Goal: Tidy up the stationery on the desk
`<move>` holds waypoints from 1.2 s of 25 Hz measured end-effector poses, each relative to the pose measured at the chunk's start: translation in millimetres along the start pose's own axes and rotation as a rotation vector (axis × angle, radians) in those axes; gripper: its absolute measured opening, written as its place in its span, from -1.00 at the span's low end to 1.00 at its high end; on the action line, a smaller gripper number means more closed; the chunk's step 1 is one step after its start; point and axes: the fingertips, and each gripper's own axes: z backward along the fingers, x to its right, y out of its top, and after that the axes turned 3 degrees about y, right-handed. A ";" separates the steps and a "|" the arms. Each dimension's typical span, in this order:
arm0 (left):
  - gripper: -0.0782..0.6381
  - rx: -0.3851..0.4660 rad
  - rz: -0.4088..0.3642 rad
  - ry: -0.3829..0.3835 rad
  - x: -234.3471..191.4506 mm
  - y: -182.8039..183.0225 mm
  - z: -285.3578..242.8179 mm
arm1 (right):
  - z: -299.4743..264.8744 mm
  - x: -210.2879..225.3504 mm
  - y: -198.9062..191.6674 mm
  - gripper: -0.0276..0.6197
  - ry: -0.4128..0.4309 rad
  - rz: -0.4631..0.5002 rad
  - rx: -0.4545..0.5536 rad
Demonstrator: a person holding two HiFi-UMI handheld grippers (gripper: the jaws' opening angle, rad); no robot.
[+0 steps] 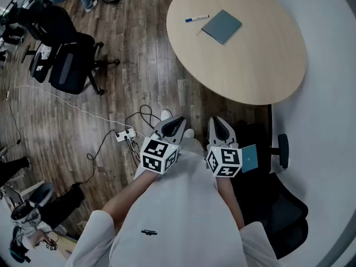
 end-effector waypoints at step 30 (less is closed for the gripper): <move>-0.69 -0.025 0.003 -0.154 -181.3 157.6 -90.7 | -202.8 -38.9 121.9 -0.78 -0.106 -0.059 -0.005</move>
